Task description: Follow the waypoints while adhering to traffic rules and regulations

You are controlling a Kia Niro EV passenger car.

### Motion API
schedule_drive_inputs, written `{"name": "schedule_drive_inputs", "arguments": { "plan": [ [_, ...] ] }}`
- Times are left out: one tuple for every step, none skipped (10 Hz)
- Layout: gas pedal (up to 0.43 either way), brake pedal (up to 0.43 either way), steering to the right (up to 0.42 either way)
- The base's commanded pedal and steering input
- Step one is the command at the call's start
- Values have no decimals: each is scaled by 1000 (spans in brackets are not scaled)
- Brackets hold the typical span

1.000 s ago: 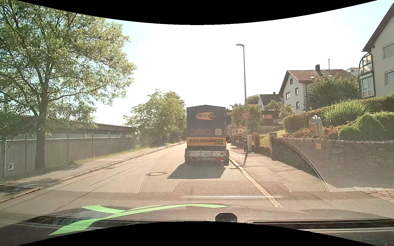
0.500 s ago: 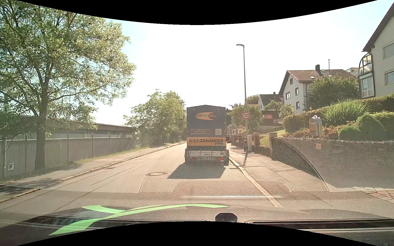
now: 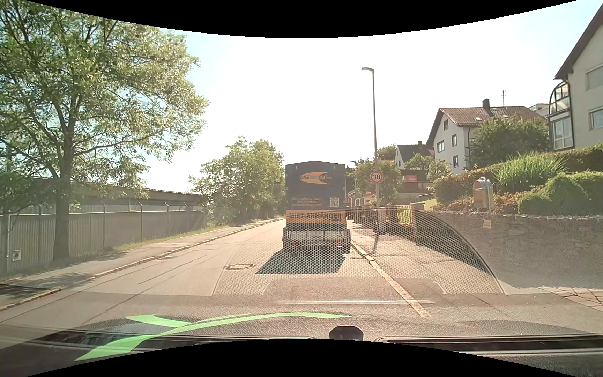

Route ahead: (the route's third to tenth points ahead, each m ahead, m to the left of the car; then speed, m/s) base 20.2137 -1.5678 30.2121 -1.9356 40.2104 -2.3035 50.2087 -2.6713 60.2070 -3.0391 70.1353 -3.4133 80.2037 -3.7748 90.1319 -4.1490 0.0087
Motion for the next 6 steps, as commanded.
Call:
{"name": "schedule_drive_inputs", "arguments": {
  "plan": [
    [0,451,28],
    [0,451,29],
    [0,451,29],
    [0,451,28],
    [0,457,29],
    [0,463,29]
  ]
}}
